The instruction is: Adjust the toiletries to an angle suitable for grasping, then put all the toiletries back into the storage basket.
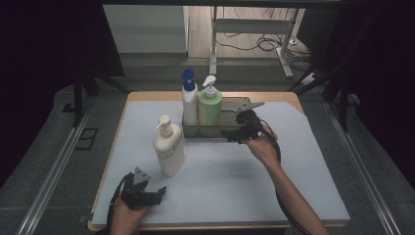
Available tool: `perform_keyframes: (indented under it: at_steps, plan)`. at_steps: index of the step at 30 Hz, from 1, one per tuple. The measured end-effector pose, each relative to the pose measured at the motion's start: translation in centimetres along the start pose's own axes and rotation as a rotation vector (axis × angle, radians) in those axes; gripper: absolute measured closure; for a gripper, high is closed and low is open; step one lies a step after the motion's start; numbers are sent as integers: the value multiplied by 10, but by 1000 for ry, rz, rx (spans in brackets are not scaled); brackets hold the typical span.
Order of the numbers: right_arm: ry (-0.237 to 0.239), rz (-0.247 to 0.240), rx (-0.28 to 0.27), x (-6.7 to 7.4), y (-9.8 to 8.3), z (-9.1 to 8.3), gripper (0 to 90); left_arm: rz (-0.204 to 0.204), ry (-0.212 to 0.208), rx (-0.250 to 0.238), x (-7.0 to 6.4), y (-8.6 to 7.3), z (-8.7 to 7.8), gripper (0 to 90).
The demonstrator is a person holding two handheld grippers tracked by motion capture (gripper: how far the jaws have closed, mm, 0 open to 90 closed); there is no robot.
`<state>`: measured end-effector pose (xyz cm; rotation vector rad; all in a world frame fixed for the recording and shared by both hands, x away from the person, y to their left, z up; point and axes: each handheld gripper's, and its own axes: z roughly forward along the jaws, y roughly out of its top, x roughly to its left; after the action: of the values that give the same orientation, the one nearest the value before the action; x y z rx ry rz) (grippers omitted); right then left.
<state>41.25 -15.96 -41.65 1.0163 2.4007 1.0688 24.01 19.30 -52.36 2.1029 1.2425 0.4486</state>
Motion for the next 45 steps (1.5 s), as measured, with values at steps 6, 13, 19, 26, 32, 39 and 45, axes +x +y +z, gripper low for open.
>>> perform_keyframes:
  at_steps: [6,13,19,26,32,39,45]
  plan:
    - [-10,-49,5,1,-7,-12,3,0,0,0,0,0,0,123]
    - [-19,-49,5,0,-20,-27,0,0,0,0,0,0,0,123]
    - [-1,-51,5,1,-32,-37,0,1,0,-1,0,0,0,123]
    - [-6,-58,14,3,-53,-48,0,1,0,0,0,0,0,123]
    - [-8,-54,6,3,-70,-56,0,0,0,0,0,0,0,123]
    - [-10,-34,-11,3,-84,-67,0,0,0,0,0,0,0,123]
    - [-19,-22,-15,3,-101,-74,0,0,1,1,0,0,0,123]
